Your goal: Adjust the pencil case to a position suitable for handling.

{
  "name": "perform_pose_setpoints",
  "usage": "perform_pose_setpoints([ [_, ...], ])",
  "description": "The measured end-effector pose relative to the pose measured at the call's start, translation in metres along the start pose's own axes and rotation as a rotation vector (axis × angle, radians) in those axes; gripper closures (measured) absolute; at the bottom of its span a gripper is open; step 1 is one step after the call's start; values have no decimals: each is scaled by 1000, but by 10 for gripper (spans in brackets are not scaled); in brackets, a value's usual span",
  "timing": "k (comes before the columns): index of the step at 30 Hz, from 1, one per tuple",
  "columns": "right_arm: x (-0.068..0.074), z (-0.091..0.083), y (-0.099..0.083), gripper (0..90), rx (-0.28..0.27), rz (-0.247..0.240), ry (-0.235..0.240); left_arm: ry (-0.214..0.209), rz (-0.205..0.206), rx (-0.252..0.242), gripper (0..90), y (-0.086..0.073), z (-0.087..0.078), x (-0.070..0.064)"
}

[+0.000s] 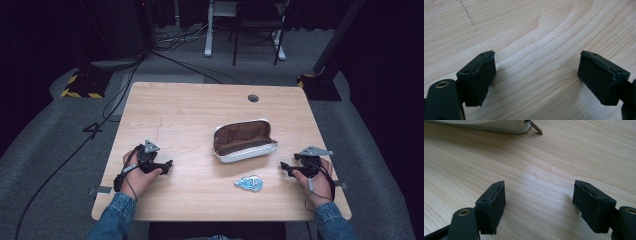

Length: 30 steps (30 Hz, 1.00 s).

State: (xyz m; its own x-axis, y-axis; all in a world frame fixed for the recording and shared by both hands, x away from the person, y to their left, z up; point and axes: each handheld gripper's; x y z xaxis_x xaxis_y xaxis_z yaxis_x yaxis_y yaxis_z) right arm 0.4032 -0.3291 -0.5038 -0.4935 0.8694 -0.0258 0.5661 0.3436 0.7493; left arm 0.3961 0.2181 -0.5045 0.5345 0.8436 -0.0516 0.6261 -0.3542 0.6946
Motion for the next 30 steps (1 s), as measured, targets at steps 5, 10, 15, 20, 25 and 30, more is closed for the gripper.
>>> perform_pose_setpoints([
  [5,0,0,0,268,0,0,0,-16,-32,-22,218,5,-2,1],
  [10,0,0,0,268,0,-1,1,-36,-28,-54,226,16,-7,-3],
  [15,0,-2,-2,270,-1,-1,0,-73,2,-80,239,31,-9,-14],
  [20,1,-6,-5,271,0,1,-1,-134,25,-124,250,52,-7,-28],
  [25,2,-15,-13,279,-2,4,3,-182,50,-156,258,72,0,-41],
  [30,2,-19,-17,279,0,6,0,-225,58,-181,270,91,10,-55],
])
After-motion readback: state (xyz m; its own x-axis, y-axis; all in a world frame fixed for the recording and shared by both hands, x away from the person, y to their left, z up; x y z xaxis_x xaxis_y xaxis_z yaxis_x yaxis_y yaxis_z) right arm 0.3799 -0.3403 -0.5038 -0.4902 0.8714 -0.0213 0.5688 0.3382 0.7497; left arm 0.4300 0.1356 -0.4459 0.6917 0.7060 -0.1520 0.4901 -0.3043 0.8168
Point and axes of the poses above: each handheld gripper's, and its own axes: z roughly forward along the jaws, y roughly out of its top, x roughly to its left, and after that the axes turned 2 degrees about -y, right-handed
